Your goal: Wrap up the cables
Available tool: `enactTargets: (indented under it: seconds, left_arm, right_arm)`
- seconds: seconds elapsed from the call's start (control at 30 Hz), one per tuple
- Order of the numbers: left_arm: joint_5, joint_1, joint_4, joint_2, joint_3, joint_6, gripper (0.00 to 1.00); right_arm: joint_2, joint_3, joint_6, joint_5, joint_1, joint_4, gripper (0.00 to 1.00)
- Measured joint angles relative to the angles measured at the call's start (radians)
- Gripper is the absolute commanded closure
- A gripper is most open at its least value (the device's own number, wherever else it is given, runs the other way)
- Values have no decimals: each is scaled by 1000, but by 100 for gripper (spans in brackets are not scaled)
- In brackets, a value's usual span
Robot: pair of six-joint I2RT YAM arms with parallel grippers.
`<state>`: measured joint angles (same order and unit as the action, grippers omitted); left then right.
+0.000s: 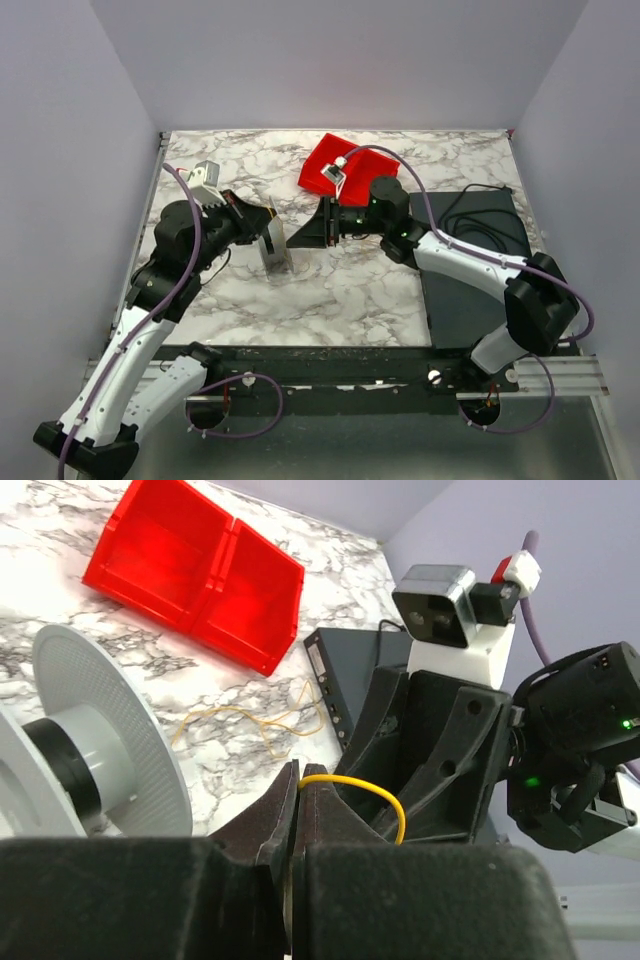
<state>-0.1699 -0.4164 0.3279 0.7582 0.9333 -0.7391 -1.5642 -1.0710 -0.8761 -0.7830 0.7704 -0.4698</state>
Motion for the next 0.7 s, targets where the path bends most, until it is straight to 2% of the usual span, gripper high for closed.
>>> enactTargets:
  seconds: [0.3, 0.5, 0.7]
  left_arm:
    - [80, -53, 151, 39, 106, 55, 100]
    - [110, -73, 198, 63, 131, 61, 100]
    - [115, -82, 200, 79, 139, 59, 100]
  right_arm:
    - [6, 43, 92, 97, 60, 35, 44]
    - [82, 84, 234, 319, 115, 100, 35]
    - [100, 85, 375, 492, 216, 112, 35]
